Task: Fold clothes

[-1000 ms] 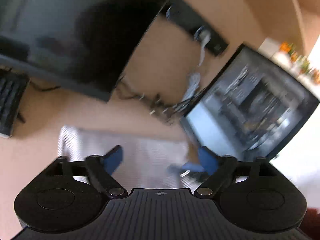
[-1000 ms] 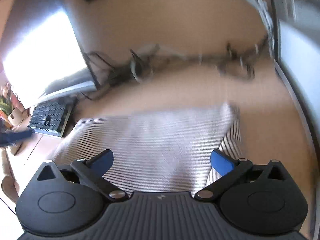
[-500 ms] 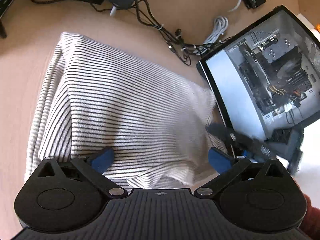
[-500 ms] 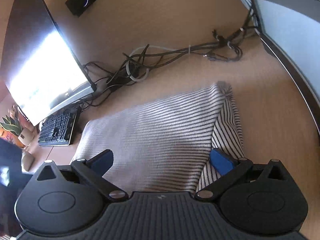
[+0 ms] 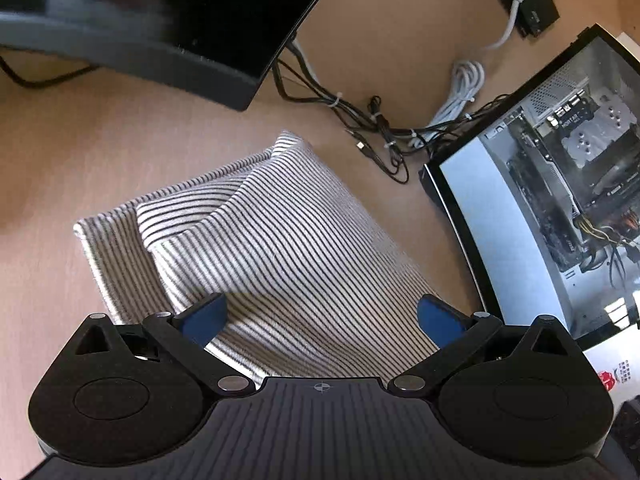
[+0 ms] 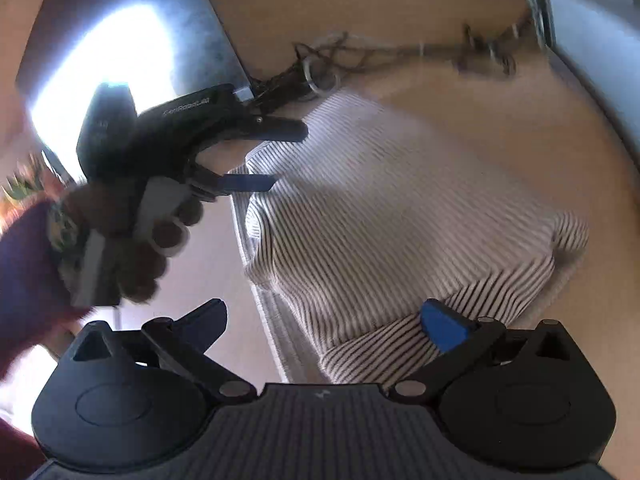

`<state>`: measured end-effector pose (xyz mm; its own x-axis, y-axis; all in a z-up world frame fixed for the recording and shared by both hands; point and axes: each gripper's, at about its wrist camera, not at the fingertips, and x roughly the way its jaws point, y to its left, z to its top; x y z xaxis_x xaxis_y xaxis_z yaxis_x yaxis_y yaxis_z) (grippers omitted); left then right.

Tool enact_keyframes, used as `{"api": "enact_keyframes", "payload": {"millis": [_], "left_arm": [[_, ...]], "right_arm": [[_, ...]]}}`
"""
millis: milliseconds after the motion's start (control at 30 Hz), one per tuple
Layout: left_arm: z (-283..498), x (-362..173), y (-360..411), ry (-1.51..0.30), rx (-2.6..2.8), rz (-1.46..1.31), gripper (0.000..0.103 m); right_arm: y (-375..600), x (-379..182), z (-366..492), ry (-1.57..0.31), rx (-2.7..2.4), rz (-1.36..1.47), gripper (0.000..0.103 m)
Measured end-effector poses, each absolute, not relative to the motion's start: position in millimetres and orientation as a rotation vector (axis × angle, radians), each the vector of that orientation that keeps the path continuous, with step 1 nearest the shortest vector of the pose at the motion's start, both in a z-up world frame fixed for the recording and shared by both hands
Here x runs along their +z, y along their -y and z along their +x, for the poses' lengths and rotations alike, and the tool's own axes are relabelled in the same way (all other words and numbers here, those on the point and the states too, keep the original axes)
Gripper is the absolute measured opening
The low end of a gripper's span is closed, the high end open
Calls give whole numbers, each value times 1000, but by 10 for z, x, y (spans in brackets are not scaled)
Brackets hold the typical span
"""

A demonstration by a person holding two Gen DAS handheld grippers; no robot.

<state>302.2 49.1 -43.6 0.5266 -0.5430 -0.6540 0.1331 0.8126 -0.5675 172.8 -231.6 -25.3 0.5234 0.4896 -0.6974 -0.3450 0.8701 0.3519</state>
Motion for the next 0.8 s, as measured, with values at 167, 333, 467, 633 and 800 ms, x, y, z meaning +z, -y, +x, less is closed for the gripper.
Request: {"api": "enact_keyframes", "payload": {"millis": [167, 333, 467, 633, 800], "left_arm": [[2621, -295, -424, -924, -445, -455, 103], [2391, -428, -164, -972, -468, -425, 103], [2375, -554, -58, -990, -440, -379, 103], [2452, -535, -8, -965, -411, -268, 103], [2450, -523, 12, -954, -386, -205, 103]], "right_arm": [[2510, 91, 1688, -722, 315, -40, 103], [2633, -194, 1870, -793, 166, -161, 103], [2615, -485, 1766, -836, 150, -150, 103], [2441, -508, 1532, -886, 227, -142, 103], [2187, -488, 1327, -881, 297, -192, 103]]}}
